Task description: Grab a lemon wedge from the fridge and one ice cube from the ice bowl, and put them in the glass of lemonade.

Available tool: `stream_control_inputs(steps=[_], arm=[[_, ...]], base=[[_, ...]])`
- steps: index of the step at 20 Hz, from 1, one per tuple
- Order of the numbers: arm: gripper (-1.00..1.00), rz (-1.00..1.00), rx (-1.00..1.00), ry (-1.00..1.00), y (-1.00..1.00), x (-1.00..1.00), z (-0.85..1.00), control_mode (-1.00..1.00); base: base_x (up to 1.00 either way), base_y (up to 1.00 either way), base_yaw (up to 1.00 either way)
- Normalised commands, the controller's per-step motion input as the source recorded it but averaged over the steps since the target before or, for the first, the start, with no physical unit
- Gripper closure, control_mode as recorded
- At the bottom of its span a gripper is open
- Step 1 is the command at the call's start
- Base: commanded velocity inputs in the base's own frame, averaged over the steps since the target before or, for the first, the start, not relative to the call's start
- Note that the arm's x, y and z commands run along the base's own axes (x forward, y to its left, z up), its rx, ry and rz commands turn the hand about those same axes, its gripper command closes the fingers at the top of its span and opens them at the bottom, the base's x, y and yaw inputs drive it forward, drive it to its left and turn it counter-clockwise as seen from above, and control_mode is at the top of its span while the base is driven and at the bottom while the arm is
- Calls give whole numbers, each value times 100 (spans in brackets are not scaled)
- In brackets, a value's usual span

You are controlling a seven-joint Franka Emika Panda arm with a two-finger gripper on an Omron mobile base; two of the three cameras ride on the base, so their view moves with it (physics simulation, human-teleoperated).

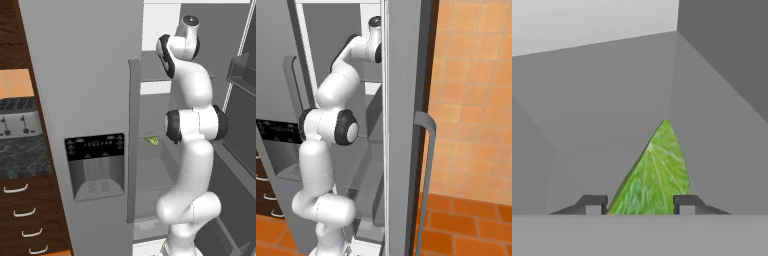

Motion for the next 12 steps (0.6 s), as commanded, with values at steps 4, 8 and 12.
stream_control_inputs(steps=[4,8,12], arm=[[100,0,-3,-43,2,-85,2,-100],[100,0,-7,-78,10,-100,3,-100],[100,0,-5,-77,19,-100,-34,-100]], base=[[0,0,0],[0,0,0],[0,0,0]])
